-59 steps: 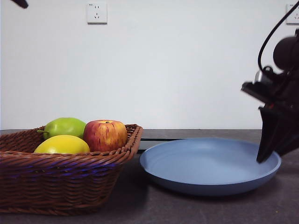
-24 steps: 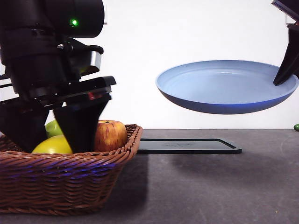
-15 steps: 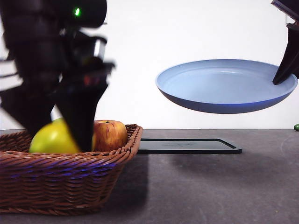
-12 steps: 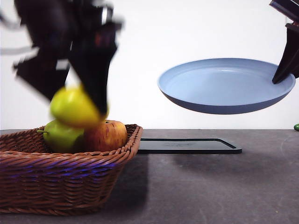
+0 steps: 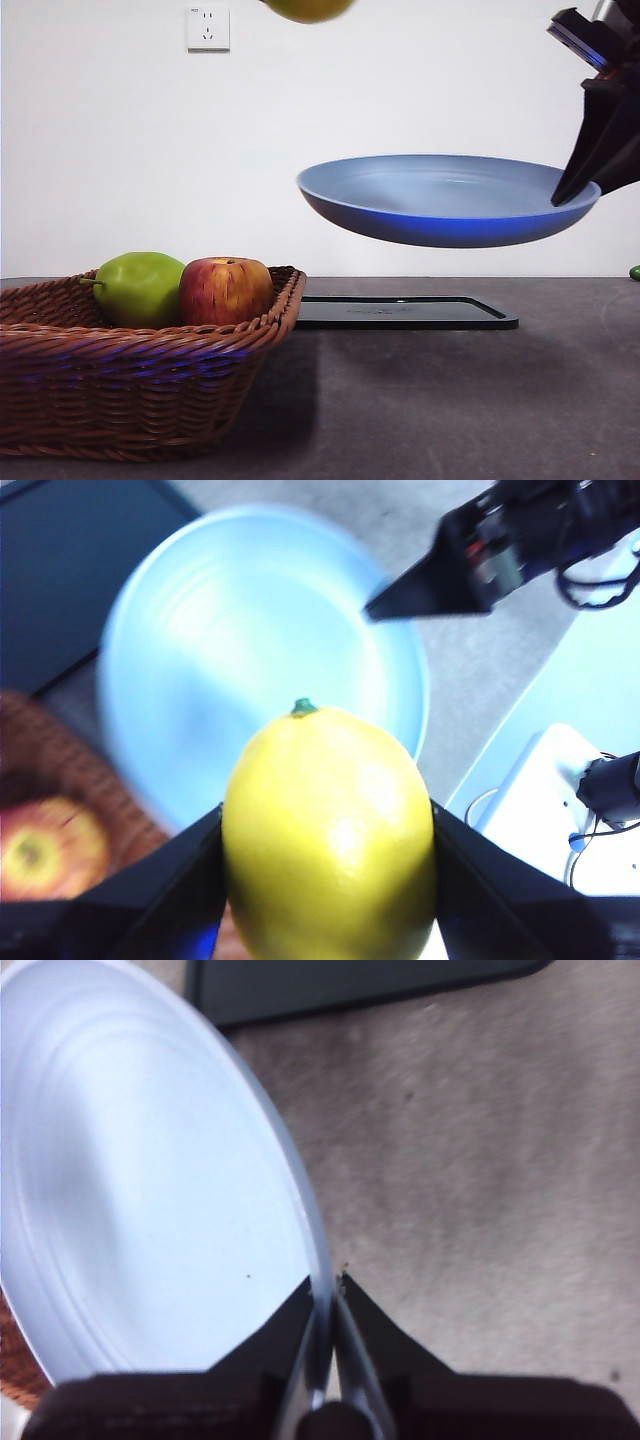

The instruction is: Take the lemon from the basket,put the lemon in the plate,hand out the plate

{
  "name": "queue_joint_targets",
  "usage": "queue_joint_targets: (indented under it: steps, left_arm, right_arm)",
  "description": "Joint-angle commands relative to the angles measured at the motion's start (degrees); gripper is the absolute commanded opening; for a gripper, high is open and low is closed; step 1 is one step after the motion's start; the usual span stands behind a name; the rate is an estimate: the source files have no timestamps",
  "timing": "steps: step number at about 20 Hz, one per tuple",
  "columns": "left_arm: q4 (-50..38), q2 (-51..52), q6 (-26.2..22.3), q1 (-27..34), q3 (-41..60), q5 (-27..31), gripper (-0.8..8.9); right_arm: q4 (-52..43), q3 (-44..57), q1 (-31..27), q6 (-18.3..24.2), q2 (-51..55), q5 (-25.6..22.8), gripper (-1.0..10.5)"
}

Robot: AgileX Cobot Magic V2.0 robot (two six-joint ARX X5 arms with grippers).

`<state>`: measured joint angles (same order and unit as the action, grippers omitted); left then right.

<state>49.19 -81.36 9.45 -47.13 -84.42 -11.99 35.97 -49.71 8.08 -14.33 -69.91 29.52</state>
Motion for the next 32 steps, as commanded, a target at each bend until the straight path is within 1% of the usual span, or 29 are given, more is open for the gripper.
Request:
queue_joint_targets:
  steps: [1, 4, 7, 10, 15, 17, 19, 20, 22, 28, 32]
  left_arm:
    - [-1.7, -3.6, -1.1, -2.0, -0.9, 0.0, 1.74]
    - [-1.6, -9.1, -2.3, -4.3, -0.9, 3.1, 1.74]
    - [-1.6, -13.0, -3.6, -5.8, -0.9, 3.6, 1.75]
    - [-2.1, -14.8, -5.3, -7.0, -0.9, 7.7, 1.80]
    - [-2.1, -17.1, -5.7, -6.9, -0.9, 8.2, 1.86]
    - [-2.5, -17.1, -5.9, -7.1, -0.9, 9.2, 2.70]
    - [-2.5, -17.1, -6.3, -7.1, -0.9, 10.3, 3.20]
    - [-2.4, -17.1, -6.3, -7.1, -0.9, 10.6, 3.60]
    - [-2.4, -17.1, -6.3, -7.2, -0.9, 10.2, 4.43]
    - [-0.6, -17.0, -6.1, -7.2, -1.9, 10.4, 4.44]
    - [4.2, -17.0, -6.3, -7.2, -9.7, 10.4, 4.44]
  right_arm:
    - [-0.7, -1.2, 1.9, -1.3, -0.6, 0.5, 0.0]
    - [-0.3, -1.2, 4.3, -1.5, -0.6, 0.5, 0.0]
    - [0.0, -1.2, 4.9, -1.4, -0.6, 0.5, 0.0]
    - [1.1, -1.2, 4.9, -1.4, -0.6, 0.6, 0.0]
    - [4.0, -1.2, 5.5, -0.6, -0.6, 0.6, 0.0]
    - [4.6, -1.2, 5.5, -0.1, -0.6, 0.6, 0.0]
    - [4.6, -1.2, 5.5, -0.1, -0.6, 0.6, 0.0]
    - [4.6, -1.2, 5.5, -0.1, -0.6, 0.6, 0.0]
    - [4.6, -1.2, 5.5, -0.1, -0.6, 0.6, 0.0]
    - [4.6, -1.2, 5.5, -0.1, -0.6, 0.5, 0.0]
    - [3.0, -1.2, 5.0, -0.5, -2.8, 0.3, 0.0]
